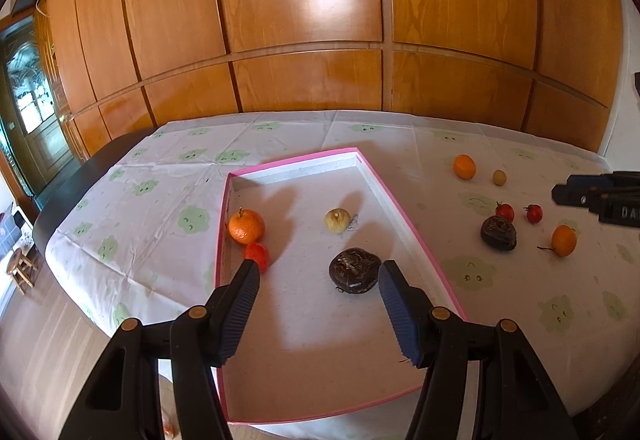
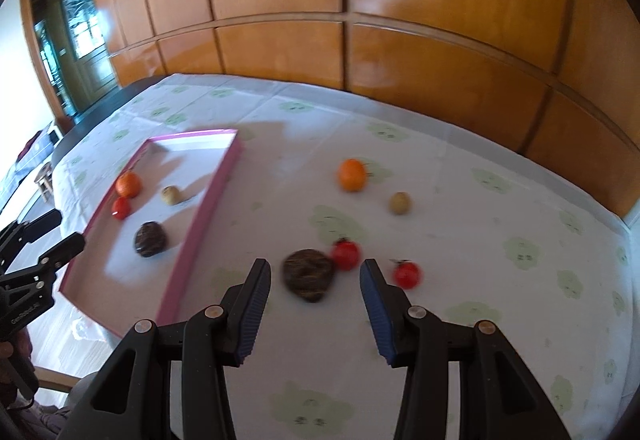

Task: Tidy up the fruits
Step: 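Move the left tool from the tray toward the other dark brown fruit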

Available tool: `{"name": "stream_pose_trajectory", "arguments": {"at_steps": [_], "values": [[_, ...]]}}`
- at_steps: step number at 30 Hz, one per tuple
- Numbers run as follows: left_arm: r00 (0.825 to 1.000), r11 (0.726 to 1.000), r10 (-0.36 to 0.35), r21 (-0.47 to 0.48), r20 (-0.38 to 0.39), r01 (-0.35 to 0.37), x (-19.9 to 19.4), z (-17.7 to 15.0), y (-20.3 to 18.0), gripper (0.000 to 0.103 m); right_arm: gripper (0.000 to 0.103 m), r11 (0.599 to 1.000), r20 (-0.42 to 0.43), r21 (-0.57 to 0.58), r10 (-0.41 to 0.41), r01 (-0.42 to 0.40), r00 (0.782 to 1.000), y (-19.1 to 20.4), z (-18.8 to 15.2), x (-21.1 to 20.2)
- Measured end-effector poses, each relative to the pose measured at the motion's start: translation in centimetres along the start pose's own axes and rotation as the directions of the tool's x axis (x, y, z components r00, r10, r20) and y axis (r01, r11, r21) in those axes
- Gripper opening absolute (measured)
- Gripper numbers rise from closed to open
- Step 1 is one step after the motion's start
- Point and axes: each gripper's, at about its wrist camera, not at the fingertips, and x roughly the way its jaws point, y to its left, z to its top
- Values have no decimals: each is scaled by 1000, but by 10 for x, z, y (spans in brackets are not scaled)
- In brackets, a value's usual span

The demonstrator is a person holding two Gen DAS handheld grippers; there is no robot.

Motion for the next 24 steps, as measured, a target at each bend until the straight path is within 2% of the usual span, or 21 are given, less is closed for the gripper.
{"name": "stream_pose_trajectory", "arguments": {"at_steps": [16,19,21,24], "values": [[1000,998,-13,56,-15,14,5,4,-21,63,47,984,-14,113,-137,138,990,-91,-2,-3],[999,997,-32,70,-25,33,8,7,-29,63,47,972,-28,187,-141,144,990,-114,-8,3],[998,995,-54,82,-27,56,9,11,-37,63,47,955,-71,260,-131,145,989,-129,-13,10],[994,988,-104,108,-43,108,14,18,-55,63,47,930,-96,332,-134,158,986,-145,-16,12]]}}
